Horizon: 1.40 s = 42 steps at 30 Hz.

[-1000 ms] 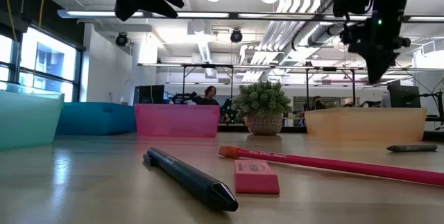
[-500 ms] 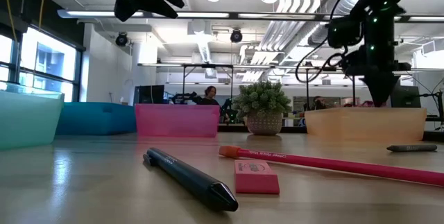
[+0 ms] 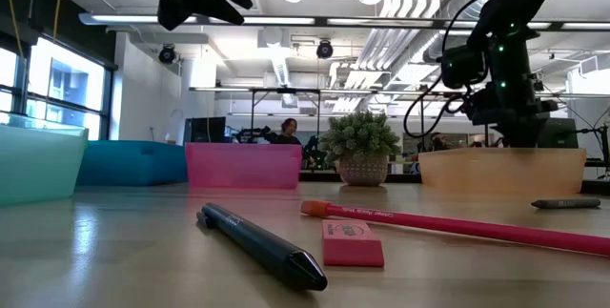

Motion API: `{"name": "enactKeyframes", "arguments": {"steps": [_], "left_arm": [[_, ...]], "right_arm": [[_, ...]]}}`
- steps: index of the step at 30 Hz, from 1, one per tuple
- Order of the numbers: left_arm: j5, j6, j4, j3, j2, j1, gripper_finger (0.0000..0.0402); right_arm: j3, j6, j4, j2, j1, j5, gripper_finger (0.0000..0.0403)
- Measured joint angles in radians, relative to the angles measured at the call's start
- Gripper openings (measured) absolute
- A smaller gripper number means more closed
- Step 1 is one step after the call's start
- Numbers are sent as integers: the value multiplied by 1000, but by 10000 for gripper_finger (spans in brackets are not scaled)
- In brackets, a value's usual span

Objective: Sort crayons/erasers/pens/pencils in bins
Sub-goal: Put the pink pencil into the orange bin, then put the gray crayon into the blue bin

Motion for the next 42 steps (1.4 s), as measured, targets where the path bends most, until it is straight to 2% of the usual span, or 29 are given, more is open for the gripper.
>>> {"name": "enactKeyframes", "arguments": {"steps": [5,10,15,21,29,37,42], "left_arm": [[64,0,0,0,0,0,119],[65,-24,0,0,0,0,119],[69,-52,-1,0,0,0,119],[70,-52,-3,0,0,0,119],[69,-52,-5,0,0,0,119],[67,-11,-8,0,0,0,119],[55,1,-7,0,0,0,119]], "right_arm": [[1,-3,6,-2,0,2,82],[6,-4,-1,-2,0,2,121],[56,-30,-19,-32,23,5,129],[121,-23,-99,-146,114,4,130],[129,70,-120,-292,319,-144,130],[129,163,-138,-317,634,-147,130],[129,188,-138,-317,811,-108,130]]}}
